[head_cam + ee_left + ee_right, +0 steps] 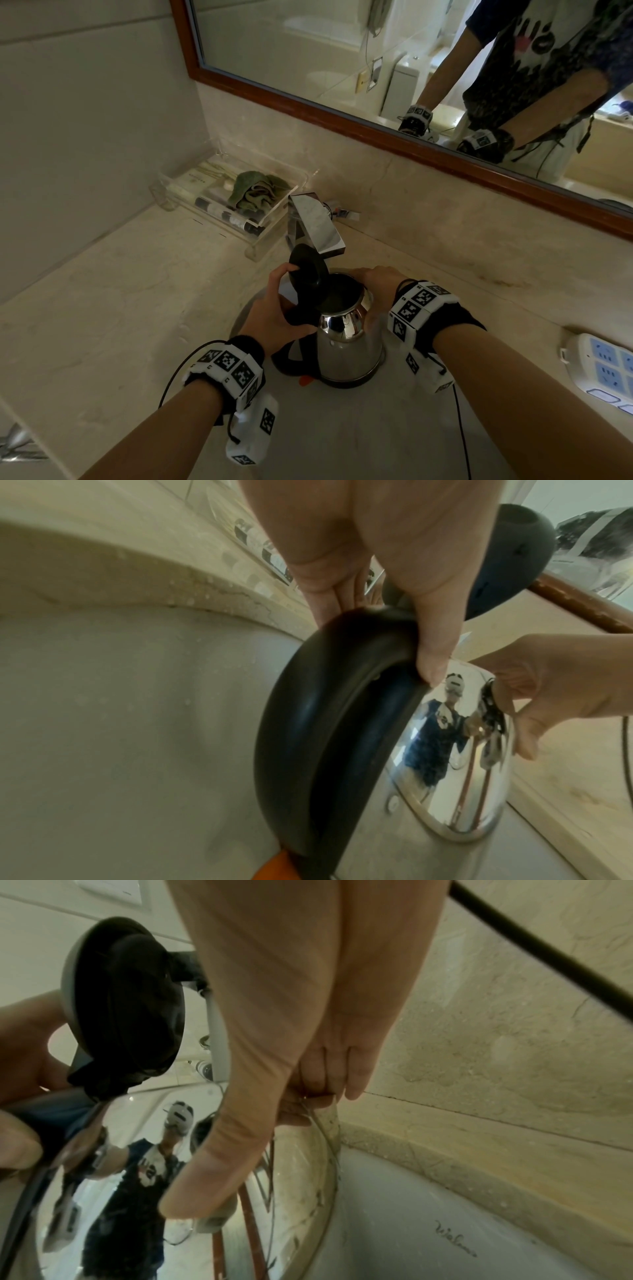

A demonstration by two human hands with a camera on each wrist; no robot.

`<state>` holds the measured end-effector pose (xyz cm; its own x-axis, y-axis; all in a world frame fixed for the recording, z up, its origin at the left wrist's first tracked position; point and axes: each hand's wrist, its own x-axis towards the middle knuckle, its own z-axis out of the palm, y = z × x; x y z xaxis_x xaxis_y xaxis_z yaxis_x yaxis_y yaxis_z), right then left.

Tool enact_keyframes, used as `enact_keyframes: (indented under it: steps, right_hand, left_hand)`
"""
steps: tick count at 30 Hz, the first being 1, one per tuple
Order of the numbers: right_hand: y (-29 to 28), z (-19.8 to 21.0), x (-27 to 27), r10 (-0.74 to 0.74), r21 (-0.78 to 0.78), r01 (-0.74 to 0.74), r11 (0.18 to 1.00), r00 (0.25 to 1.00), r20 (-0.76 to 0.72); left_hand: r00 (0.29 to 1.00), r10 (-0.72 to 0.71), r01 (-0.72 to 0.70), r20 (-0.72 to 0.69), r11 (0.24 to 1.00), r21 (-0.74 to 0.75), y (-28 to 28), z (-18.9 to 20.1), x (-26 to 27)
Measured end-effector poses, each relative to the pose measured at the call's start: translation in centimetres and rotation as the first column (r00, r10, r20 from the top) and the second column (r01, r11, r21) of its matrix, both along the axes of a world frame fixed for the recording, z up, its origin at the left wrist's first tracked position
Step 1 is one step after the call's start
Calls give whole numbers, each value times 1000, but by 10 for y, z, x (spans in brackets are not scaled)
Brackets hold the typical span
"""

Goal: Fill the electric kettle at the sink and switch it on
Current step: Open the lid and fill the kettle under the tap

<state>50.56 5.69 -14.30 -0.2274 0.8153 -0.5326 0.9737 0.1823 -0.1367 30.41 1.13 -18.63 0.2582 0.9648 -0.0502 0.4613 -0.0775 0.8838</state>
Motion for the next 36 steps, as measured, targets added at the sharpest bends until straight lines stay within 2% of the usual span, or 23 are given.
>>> enact_keyframes:
  steps: [36]
  right_hand:
    - [3, 2, 3, 14, -7, -14, 1000, 1000, 1]
  left_hand:
    - [1000, 12, -12, -1, 1000, 5, 4, -11, 1]
